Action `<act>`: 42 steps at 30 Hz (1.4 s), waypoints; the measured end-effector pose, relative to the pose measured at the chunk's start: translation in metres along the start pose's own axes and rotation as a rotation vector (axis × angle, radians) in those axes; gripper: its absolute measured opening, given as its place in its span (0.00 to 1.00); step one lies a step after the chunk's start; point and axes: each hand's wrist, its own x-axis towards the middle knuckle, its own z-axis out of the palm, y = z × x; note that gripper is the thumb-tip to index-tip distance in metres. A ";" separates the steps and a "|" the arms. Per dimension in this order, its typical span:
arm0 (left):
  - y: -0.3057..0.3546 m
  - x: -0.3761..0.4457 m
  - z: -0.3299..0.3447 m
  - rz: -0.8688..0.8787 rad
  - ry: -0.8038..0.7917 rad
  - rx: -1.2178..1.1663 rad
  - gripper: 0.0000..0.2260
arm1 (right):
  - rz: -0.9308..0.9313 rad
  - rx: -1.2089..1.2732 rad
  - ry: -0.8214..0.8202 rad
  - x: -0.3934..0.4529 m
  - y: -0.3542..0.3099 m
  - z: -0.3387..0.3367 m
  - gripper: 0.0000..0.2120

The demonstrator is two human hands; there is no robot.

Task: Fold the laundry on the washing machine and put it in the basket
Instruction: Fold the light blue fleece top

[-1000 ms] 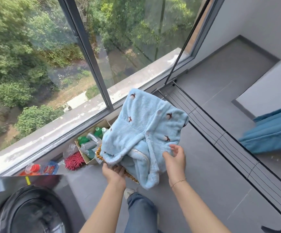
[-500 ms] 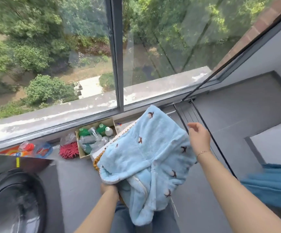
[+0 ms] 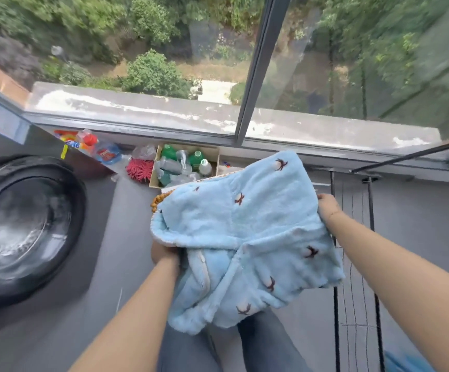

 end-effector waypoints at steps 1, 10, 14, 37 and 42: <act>-0.003 0.002 -0.003 0.005 0.015 0.061 0.16 | -0.014 0.010 0.010 0.000 0.001 0.001 0.12; -0.017 -0.004 -0.023 0.055 0.005 0.311 0.14 | -0.264 -0.329 0.094 -0.004 0.004 -0.002 0.08; -0.031 0.008 -0.024 0.033 -0.001 0.257 0.19 | -0.366 -0.315 0.152 -0.004 0.022 -0.006 0.12; -0.031 -0.004 -0.019 0.063 0.094 0.430 0.06 | -0.218 -0.477 -0.039 0.023 0.024 0.005 0.09; -0.035 -0.030 -0.034 -0.008 0.130 0.529 0.10 | -0.226 -0.573 -0.052 0.010 0.031 0.005 0.07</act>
